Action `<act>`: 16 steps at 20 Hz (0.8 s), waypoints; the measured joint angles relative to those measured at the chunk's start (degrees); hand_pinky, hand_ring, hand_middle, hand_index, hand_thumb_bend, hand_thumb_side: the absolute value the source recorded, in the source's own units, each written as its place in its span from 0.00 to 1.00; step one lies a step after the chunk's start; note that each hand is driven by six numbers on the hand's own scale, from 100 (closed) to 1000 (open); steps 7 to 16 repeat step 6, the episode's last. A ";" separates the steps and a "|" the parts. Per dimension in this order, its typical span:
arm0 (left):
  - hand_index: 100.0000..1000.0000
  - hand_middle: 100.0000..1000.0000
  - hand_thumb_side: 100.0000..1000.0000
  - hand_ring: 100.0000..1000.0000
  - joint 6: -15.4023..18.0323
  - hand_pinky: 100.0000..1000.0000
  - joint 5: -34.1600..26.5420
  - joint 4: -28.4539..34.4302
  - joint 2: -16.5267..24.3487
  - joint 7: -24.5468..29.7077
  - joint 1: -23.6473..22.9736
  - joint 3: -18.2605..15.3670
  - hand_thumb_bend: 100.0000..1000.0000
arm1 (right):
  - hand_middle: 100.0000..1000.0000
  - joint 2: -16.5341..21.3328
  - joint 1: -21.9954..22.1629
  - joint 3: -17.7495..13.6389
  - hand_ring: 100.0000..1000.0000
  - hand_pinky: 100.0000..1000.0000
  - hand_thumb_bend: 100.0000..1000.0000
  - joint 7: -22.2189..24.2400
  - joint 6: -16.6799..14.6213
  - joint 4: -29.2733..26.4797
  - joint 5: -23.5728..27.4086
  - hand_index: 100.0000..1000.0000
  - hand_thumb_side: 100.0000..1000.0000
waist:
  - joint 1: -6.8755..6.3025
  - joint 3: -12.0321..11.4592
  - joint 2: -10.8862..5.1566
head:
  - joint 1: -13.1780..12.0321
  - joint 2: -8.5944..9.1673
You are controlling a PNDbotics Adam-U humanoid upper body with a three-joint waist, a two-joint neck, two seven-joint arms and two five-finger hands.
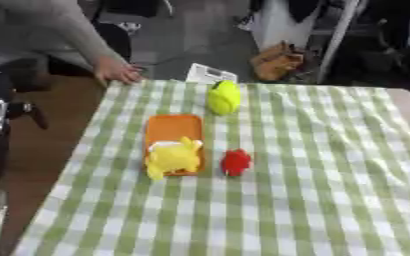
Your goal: Pick up objects on the table and place them in the box.
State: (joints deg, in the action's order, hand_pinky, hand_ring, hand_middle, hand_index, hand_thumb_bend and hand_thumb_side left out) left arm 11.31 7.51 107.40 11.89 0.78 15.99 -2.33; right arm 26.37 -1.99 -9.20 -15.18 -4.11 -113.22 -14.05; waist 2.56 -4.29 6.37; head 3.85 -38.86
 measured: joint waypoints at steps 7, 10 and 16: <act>0.76 0.79 0.94 0.66 -0.03 0.24 0.00 0.00 -0.40 0.04 -0.34 0.00 0.00 | 0.79 -0.40 0.05 -0.04 0.61 0.44 0.00 -0.01 0.20 0.00 0.00 0.77 0.65 | -0.01 0.00 0.00 | 0.08 -0.42; 0.76 0.79 0.94 0.66 -0.03 0.24 0.00 0.00 -0.40 0.04 -0.34 0.00 0.00 | 0.79 -0.40 0.05 -0.04 0.61 0.44 0.00 -0.01 0.20 0.00 0.00 0.77 0.65 | -0.01 0.00 0.00 | 0.08 -0.42; 0.76 0.79 0.94 0.66 -0.03 0.24 0.00 0.00 -0.40 0.04 -0.34 0.00 0.00 | 0.79 -0.40 0.05 -0.04 0.61 0.44 0.00 -0.01 0.20 0.00 0.00 0.77 0.65 | -0.01 0.00 0.00 | 0.08 -0.42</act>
